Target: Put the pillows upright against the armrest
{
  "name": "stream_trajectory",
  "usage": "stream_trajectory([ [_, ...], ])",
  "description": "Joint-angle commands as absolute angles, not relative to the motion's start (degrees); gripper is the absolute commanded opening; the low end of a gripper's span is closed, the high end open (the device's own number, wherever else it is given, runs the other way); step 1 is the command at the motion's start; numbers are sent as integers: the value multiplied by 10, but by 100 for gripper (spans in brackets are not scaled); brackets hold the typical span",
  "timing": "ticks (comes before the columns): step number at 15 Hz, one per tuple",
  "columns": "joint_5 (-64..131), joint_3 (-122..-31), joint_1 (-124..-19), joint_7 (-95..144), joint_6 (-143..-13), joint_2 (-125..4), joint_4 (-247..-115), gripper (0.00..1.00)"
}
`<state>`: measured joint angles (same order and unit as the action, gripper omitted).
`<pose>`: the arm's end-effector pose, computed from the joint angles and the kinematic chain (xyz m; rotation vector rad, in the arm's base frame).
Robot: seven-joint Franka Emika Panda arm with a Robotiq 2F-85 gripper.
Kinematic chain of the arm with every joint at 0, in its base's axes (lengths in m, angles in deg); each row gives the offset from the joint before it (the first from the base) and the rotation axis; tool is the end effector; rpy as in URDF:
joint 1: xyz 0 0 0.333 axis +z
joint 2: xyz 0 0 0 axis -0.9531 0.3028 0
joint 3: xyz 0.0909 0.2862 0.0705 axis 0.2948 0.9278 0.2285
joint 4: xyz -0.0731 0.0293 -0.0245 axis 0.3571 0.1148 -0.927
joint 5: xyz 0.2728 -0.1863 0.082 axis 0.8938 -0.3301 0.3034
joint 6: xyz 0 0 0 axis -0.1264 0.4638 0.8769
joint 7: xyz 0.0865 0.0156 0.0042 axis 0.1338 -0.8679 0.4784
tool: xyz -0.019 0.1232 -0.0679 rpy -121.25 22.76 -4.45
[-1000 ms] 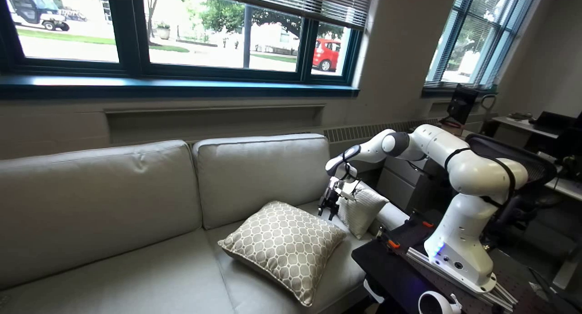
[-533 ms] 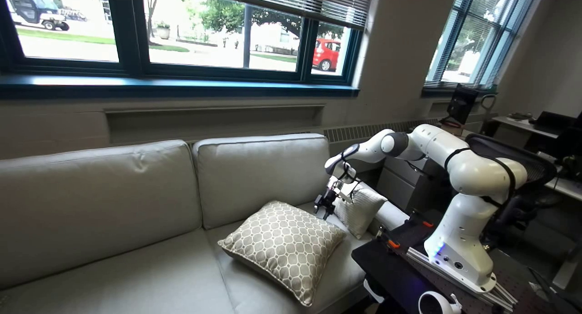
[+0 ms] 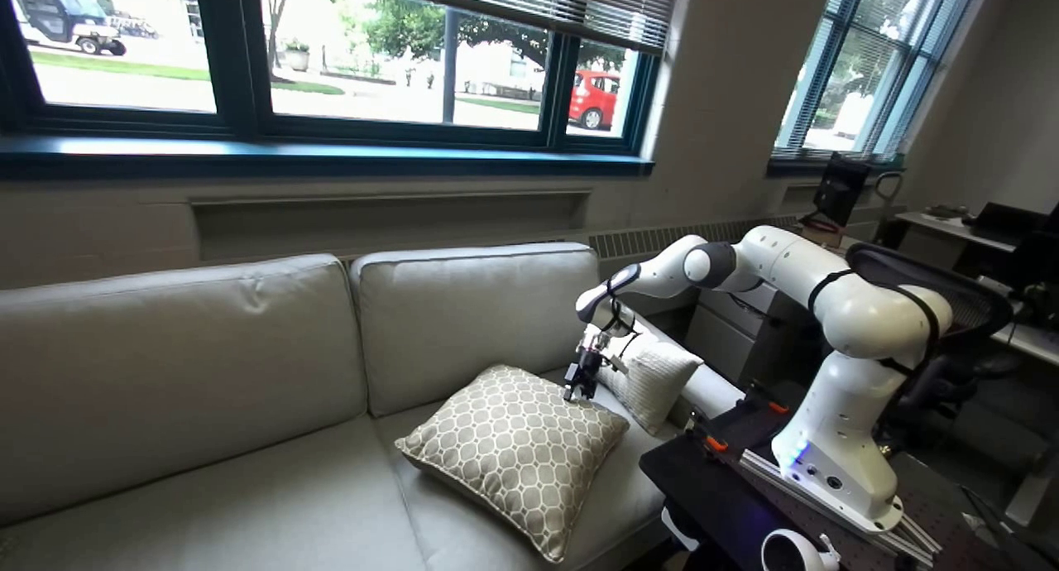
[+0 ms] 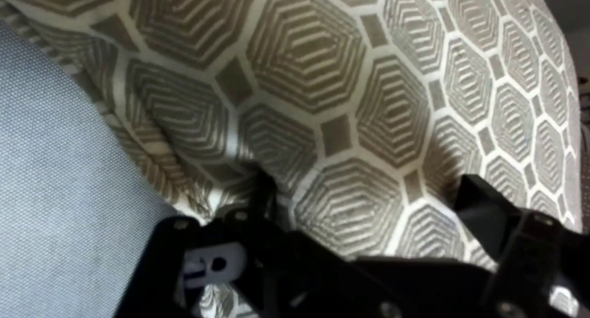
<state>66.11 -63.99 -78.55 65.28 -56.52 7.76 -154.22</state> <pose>0.5540 0.0605 -0.1137 -2.3471 -0.2462 0.5384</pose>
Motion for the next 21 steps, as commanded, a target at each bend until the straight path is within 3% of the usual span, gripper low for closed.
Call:
stream_trajectory([
  [1, 616, -616, -780, 666, -538, 77, -1551, 100],
  [4, 649, -655, -741, 682, -514, 77, -1544, 100],
  [5, 598, -617, -767, 661, -523, 77, -1551, 75],
  [6, 591, -617, -763, 662, -522, 77, -1551, 75],
  [7, 634, -653, -732, 682, -510, 77, -1543, 68],
  [8, 587, -611, -760, 659, -525, 77, -1550, 61],
  [11, 640, -646, -721, 661, -536, 76, -1537, 38],
  [12, 601, -611, -745, 633, -557, 74, -1544, 30],
  [16, 604, -612, -721, 552, -670, 73, -1542, 4],
  [21, 672, -622, -685, 504, -818, -37, -1710, 1],
])
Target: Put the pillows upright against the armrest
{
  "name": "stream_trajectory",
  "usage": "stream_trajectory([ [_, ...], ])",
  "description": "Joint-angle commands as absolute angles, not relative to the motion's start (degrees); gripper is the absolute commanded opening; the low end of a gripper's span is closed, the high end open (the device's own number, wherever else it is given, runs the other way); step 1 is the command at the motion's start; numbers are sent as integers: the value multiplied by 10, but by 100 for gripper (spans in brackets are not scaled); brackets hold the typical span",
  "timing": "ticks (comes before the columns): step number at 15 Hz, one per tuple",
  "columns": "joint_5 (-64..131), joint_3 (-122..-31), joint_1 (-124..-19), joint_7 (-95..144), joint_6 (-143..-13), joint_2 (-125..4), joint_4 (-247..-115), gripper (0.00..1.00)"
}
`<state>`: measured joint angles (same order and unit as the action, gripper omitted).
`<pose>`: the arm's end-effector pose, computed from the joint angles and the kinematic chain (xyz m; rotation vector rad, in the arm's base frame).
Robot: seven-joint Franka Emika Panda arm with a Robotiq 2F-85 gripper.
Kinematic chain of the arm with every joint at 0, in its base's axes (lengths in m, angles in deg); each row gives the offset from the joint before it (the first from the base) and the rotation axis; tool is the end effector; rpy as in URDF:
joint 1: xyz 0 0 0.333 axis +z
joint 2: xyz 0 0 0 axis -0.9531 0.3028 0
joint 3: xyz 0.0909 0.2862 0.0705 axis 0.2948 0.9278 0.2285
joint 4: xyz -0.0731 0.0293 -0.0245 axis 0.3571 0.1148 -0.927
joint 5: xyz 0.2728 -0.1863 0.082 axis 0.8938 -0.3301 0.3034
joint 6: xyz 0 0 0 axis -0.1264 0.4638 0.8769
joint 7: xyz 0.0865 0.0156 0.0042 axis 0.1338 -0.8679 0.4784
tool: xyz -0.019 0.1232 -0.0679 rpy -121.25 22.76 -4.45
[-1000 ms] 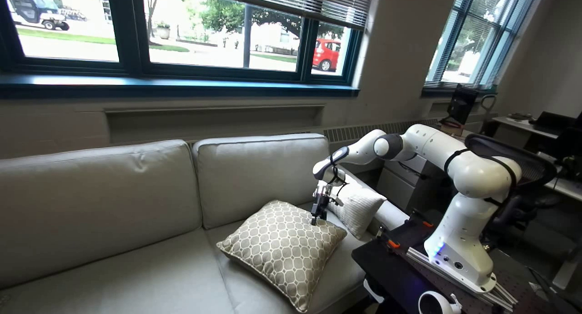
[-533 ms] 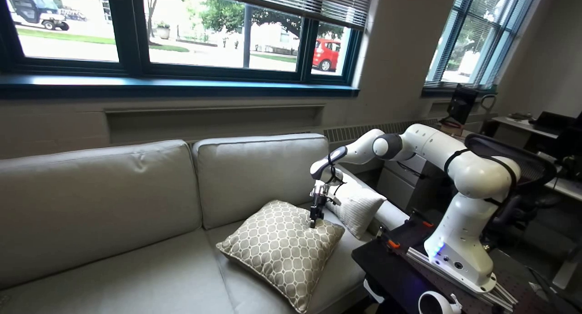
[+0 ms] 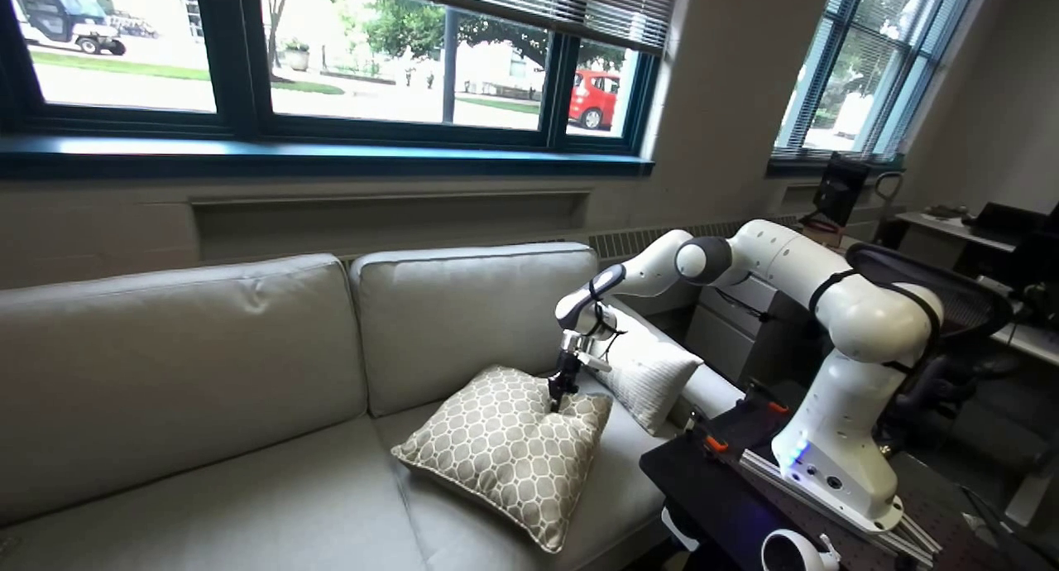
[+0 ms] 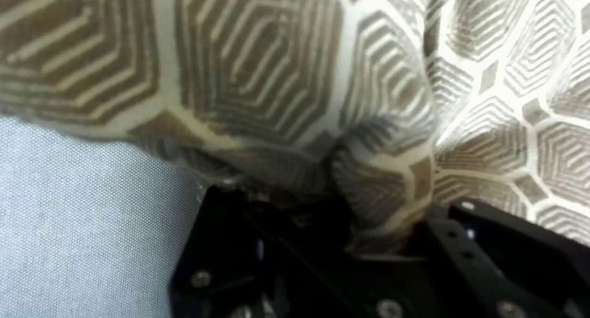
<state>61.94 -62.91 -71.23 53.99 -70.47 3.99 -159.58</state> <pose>0.5673 0.1231 -0.1033 -2.5680 -0.2057 0.4760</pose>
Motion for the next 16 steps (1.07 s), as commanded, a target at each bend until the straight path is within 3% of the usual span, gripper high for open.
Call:
stream_trajectory([
  [1, 690, -623, -678, 501, -850, -57, -1742, 0],
  [8, 890, -587, -663, 582, -1128, -214, -1992, 0],
  [13, 1078, -401, -776, 723, -1365, -279, -2094, 0],
  [16, 1049, -260, -882, 680, -1497, -292, -2144, 0],
])
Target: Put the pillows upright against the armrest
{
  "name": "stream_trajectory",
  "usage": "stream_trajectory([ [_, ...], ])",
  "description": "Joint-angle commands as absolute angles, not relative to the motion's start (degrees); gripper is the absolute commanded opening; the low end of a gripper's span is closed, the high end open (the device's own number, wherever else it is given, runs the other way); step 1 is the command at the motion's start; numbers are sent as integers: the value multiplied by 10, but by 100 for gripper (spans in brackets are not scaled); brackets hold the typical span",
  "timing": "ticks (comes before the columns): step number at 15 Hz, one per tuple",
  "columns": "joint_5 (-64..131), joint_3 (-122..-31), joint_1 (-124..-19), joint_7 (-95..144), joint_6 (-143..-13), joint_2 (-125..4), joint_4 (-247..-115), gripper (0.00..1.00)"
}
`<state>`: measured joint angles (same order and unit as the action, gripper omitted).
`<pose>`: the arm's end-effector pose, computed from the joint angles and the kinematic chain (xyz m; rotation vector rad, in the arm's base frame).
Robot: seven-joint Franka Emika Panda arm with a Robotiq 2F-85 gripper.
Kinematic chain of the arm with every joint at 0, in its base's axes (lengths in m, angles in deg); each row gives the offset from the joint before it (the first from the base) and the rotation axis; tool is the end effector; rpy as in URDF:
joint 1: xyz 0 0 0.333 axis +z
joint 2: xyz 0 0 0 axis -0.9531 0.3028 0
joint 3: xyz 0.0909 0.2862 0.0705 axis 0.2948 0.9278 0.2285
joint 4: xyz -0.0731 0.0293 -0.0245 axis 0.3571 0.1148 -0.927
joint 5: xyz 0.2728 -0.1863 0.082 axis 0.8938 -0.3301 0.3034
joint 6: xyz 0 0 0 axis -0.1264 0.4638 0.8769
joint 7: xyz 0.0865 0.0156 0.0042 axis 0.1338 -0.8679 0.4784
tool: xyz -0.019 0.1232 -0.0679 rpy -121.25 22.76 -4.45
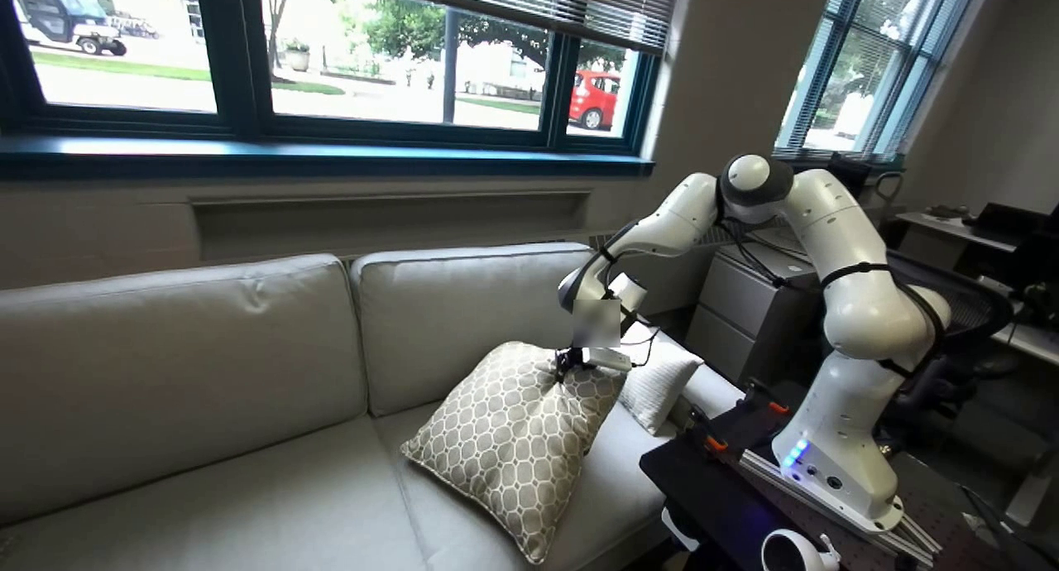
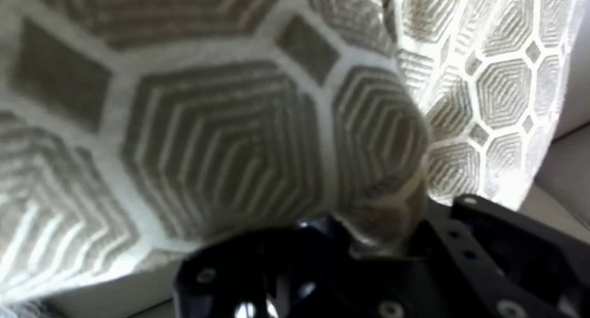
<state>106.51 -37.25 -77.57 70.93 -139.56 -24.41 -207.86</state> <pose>0.4808 0.1647 0.0590 -2.7835 0.4123 -0.3037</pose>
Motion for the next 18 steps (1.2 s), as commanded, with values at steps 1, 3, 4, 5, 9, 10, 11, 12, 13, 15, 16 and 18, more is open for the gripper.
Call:
stream_trajectory([
  [1, 1035, -322, -838, 605, -1436, -364, -2166, 0],
  [3, 1016, -287, -896, 574, -1426, -404, -2197, 0],
  [4, 1011, -285, -911, 554, -1421, -431, -2212, 0],
  [5, 1002, -280, -933, 536, -1420, -454, -2227, 0],
  [9, 971, -271, -1018, 471, -1418, -552, -2291, 0],
  [10, 959, -268, -1042, 457, -1417, -577, -2310, 0],
  [11, 945, -265, -1068, 444, -1417, -599, -2326, 0],
  [12, 923, -259, -1099, 432, -1416, -620, -2343, 0],
  [13, 898, -255, -1128, 423, -1416, -643, -2361, 0],
  [15, 825, -223, -1207, 409, -1415, -650, -2380, 0],
  [16, 788, -207, -1241, 408, -1413, -640, -2382, 0],
  [18, 716, -152, -1314, 408, -1435, -599, -2391, 0],
])
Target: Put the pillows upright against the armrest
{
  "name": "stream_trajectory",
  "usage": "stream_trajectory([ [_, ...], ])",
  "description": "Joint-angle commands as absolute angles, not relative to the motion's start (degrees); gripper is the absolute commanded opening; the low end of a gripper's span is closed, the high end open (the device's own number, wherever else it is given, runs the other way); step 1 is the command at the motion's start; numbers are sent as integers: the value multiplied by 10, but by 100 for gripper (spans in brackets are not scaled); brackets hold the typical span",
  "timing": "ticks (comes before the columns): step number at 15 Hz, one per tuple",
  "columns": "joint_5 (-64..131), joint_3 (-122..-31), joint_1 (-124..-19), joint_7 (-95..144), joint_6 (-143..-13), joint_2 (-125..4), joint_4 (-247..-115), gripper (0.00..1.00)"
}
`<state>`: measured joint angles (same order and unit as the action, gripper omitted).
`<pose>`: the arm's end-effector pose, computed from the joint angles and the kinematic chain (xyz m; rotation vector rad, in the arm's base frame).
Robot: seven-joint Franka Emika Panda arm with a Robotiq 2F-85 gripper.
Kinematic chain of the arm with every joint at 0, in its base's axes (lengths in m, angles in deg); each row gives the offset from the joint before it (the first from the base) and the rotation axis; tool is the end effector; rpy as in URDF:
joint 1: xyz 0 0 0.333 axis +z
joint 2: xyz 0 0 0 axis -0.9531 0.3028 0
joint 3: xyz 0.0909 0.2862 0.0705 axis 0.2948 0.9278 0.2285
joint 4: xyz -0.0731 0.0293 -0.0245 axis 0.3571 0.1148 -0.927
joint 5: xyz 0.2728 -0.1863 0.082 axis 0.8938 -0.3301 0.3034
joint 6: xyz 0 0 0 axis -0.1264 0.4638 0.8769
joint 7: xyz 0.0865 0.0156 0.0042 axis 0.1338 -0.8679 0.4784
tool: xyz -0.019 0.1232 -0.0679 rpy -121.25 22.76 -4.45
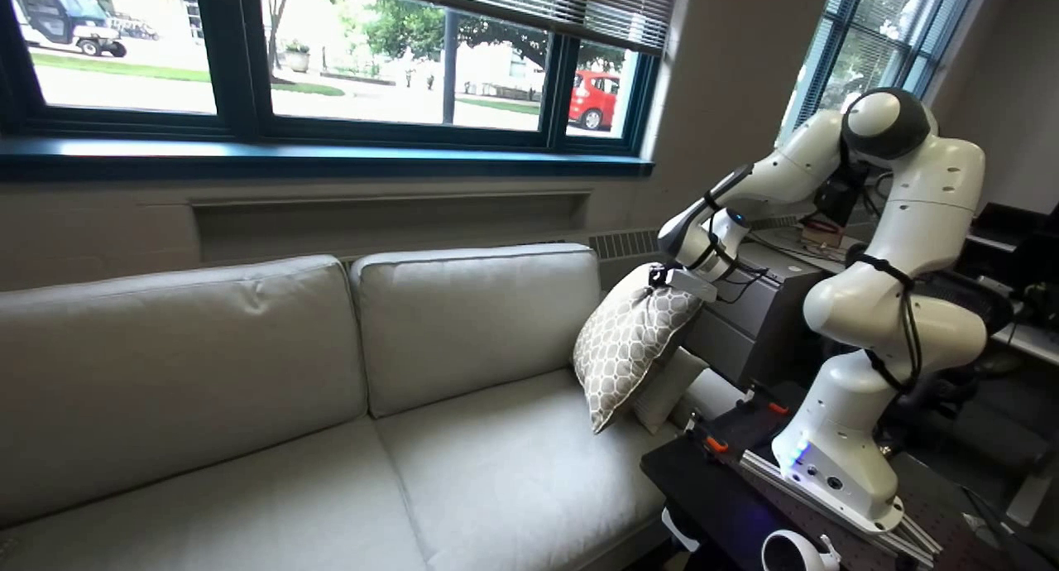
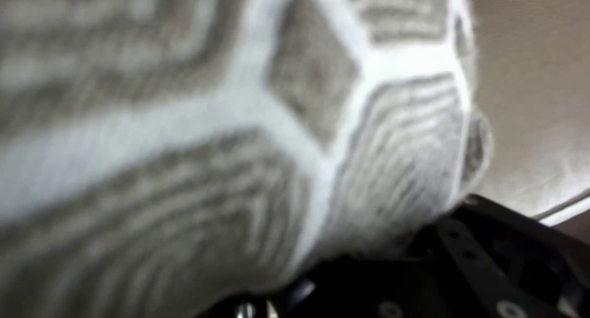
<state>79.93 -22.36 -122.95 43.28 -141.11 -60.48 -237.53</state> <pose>0.4513 -0.0866 0.2524 -2.7437 0.9245 -0.8196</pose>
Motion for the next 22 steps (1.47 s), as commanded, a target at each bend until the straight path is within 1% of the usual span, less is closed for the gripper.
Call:
stream_trajectory([
  [1, 681, -129, -1344, 410, -1427, -590, -2397, 0],
  [2, 655, -111, -1363, 422, -1445, -564, -2407, 0],
  [3, 629, -96, -1379, 423, -1429, -568, -2413, 0],
  [6, 586, -93, -1379, 432, -1429, -555, -2428, 0],
  [9, 561, -104, -1355, 435, -1433, -542, -2431, 0],
  [14, 560, -138, -1304, 434, -1424, -564, -2421, 0],
  [15, 475, -199, -1265, 358, -1421, -576, -2420, 0],
  [16, 460, -229, -1243, 352, -1423, -573, -2414, 0],
  [18, 419, -319, -1176, 328, -1424, -559, -2392, 0],
  [22, 393, -516, -999, 311, -1428, -493, -2322, 0],
])
